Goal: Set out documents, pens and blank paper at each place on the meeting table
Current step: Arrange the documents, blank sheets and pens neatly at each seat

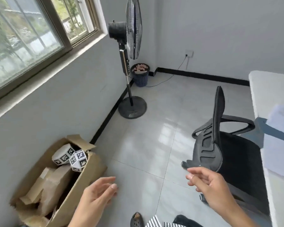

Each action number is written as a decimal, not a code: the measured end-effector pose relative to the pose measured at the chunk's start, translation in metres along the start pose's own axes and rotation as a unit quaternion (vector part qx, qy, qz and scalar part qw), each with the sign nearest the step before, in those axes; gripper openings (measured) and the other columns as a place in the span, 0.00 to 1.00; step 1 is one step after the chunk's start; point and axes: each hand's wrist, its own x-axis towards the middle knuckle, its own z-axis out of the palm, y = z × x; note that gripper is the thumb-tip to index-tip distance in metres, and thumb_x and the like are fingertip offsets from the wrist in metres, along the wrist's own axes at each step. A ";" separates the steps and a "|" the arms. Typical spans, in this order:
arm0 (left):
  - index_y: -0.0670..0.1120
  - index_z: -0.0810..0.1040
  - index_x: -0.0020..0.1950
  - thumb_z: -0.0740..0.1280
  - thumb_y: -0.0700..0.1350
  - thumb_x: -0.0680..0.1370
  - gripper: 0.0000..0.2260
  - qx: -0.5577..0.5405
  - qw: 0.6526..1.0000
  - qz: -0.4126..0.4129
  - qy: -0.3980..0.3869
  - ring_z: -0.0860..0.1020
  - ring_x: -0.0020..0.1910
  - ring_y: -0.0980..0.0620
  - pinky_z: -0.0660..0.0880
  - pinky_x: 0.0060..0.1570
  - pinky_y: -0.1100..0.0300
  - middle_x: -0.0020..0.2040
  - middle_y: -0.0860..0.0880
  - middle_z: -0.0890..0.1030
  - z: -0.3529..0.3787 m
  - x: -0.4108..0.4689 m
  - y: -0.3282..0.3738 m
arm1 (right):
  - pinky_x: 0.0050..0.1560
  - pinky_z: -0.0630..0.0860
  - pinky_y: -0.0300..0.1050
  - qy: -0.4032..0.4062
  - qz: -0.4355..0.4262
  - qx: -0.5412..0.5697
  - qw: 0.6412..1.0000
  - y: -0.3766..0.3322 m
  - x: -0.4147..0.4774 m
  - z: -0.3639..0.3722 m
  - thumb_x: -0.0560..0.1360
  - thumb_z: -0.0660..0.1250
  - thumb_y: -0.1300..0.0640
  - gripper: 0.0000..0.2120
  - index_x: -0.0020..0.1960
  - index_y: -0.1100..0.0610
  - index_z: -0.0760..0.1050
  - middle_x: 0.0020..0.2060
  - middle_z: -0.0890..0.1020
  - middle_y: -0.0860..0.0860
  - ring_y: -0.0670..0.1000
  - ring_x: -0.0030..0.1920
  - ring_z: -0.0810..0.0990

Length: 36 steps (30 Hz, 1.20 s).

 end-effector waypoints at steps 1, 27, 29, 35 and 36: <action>0.44 0.82 0.51 0.68 0.37 0.76 0.06 0.013 1.000 0.011 -0.023 0.84 0.40 0.48 0.78 0.45 0.50 0.42 0.44 0.86 -0.006 0.022 0.015 | 0.41 0.77 0.42 0.021 0.005 0.011 1.000 -0.007 0.006 0.003 0.74 0.72 0.60 0.05 0.49 0.52 0.82 0.39 0.87 0.51 0.48 0.41 0.86; 0.44 0.81 0.53 0.70 0.39 0.76 0.07 0.251 0.851 0.122 -0.446 0.85 0.41 0.50 0.80 0.39 0.59 0.43 0.46 0.86 0.313 0.428 0.305 | 0.40 0.78 0.32 0.437 0.102 0.140 0.883 -0.058 0.258 -0.179 0.74 0.70 0.61 0.07 0.50 0.52 0.82 0.41 0.87 0.45 0.43 0.43 0.85; 0.44 0.81 0.52 0.69 0.38 0.75 0.07 0.277 0.817 0.128 -0.490 0.84 0.41 0.49 0.80 0.39 0.60 0.42 0.45 0.86 0.358 0.450 0.322 | 0.39 0.78 0.30 0.483 0.139 0.157 0.850 -0.049 0.264 -0.192 0.75 0.70 0.61 0.07 0.50 0.53 0.82 0.41 0.87 0.47 0.43 0.42 0.86; 0.46 0.82 0.50 0.72 0.42 0.73 0.06 0.313 0.729 0.158 -0.588 0.84 0.41 0.45 0.79 0.42 0.52 0.41 0.44 0.86 0.501 0.510 0.384 | 0.49 0.80 0.42 0.592 0.236 0.196 0.745 -0.041 0.317 -0.219 0.75 0.70 0.57 0.06 0.49 0.47 0.82 0.39 0.87 0.44 0.42 0.41 0.85; 0.46 0.82 0.49 0.71 0.40 0.74 0.05 0.320 0.711 0.159 -0.606 0.84 0.41 0.46 0.78 0.43 0.51 0.41 0.44 0.86 0.525 0.519 0.395 | 0.51 0.80 0.46 0.609 0.249 0.199 0.727 -0.043 0.329 -0.224 0.75 0.70 0.57 0.06 0.48 0.46 0.82 0.39 0.87 0.43 0.42 0.41 0.85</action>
